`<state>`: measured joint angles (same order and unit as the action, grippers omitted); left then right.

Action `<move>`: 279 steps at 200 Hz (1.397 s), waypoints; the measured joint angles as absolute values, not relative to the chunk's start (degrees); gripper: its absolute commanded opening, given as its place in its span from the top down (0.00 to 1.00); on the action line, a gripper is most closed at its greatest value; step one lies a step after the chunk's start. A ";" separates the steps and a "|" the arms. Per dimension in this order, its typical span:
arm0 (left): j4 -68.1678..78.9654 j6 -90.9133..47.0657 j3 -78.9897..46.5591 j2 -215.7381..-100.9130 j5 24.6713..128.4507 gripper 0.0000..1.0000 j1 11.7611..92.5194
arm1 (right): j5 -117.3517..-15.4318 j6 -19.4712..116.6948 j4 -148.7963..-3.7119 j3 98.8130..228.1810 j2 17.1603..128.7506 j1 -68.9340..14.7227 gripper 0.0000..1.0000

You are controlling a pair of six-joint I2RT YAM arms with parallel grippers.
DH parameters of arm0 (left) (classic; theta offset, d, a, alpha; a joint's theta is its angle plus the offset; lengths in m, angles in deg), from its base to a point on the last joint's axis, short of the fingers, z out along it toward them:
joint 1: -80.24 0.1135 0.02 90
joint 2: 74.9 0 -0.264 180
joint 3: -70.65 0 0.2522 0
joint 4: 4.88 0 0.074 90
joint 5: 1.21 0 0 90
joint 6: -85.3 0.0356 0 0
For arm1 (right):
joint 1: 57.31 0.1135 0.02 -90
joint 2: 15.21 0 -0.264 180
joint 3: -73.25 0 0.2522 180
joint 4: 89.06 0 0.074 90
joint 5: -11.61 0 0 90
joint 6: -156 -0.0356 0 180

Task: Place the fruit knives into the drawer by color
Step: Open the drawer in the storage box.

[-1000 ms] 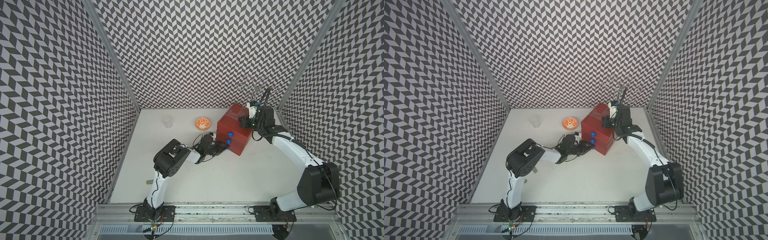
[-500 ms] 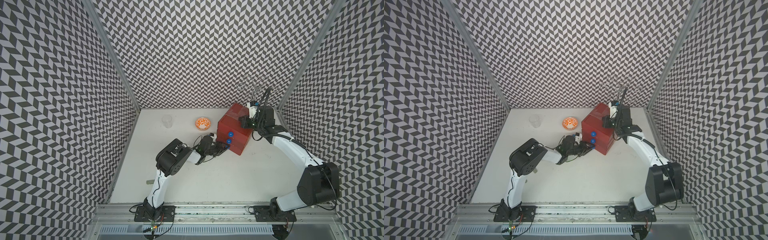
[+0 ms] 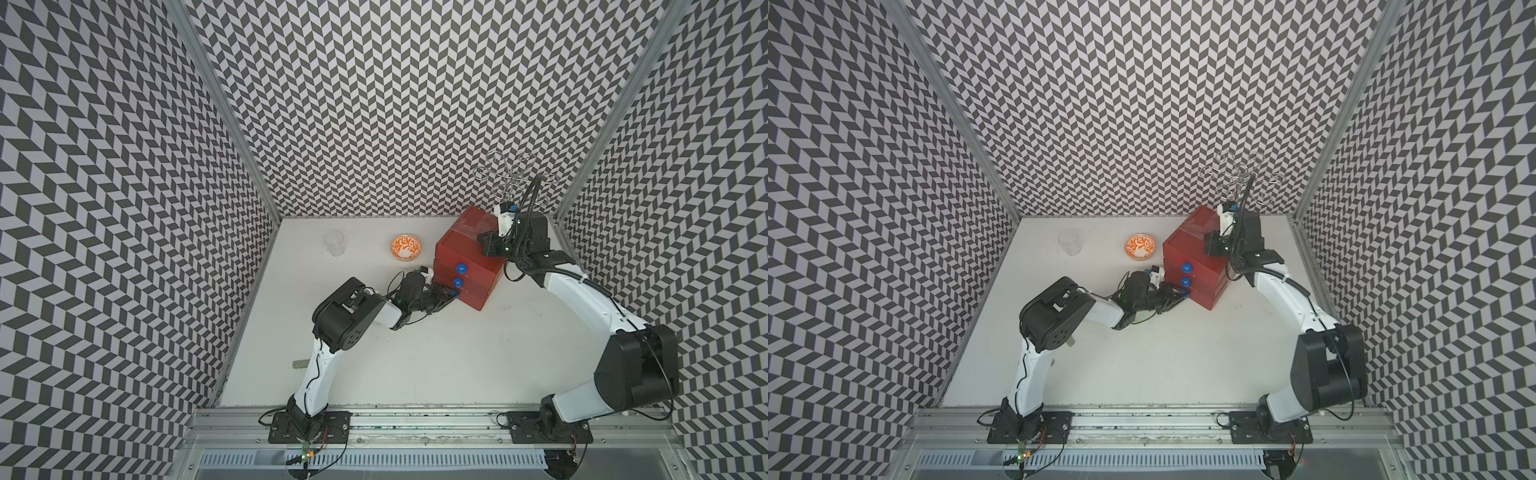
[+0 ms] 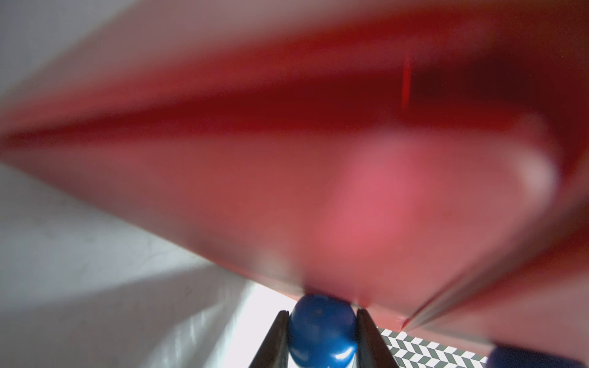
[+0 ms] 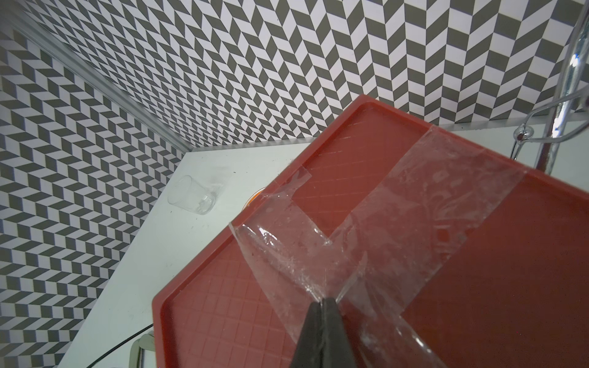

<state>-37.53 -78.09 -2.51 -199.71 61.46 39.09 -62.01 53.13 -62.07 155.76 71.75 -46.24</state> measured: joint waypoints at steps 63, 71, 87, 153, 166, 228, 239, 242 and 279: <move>-42.67 -79.60 5.25 -196.52 61.85 0.76 38.57 | -61.99 53.13 -62.02 155.80 71.75 -46.24 0.99; -43.28 -79.86 6.61 -195.80 61.96 0.76 38.46 | -61.99 53.13 -62.02 155.80 71.75 -46.24 0.99; -43.87 -80.27 9.19 -194.20 62.31 0.76 38.22 | -61.97 53.13 -62.02 155.80 71.75 -46.24 0.99; -44.24 -80.47 17.45 -188.26 63.67 0.76 37.02 | -61.94 53.07 -62.02 155.80 71.77 -46.24 0.99; -44.31 -80.47 18.72 -187.40 63.77 0.76 36.84 | -61.94 53.07 -62.02 155.80 71.75 -46.24 0.99; -44.18 -80.45 20.84 -185.87 64.58 0.61 36.16 | -61.88 52.94 -62.02 155.78 71.75 -46.24 0.99; -43.26 -80.49 20.84 -185.59 64.61 0.60 35.97 | -61.86 52.96 -62.05 155.78 71.75 -46.24 0.99; -42.87 -80.36 20.84 -185.44 64.65 0.60 35.88 | -61.88 52.94 -62.05 155.78 71.75 -46.24 0.99; -36.42 -79.14 20.66 -181.79 65.15 0.60 35.36 | -61.86 52.94 -62.05 155.78 71.75 -46.24 0.99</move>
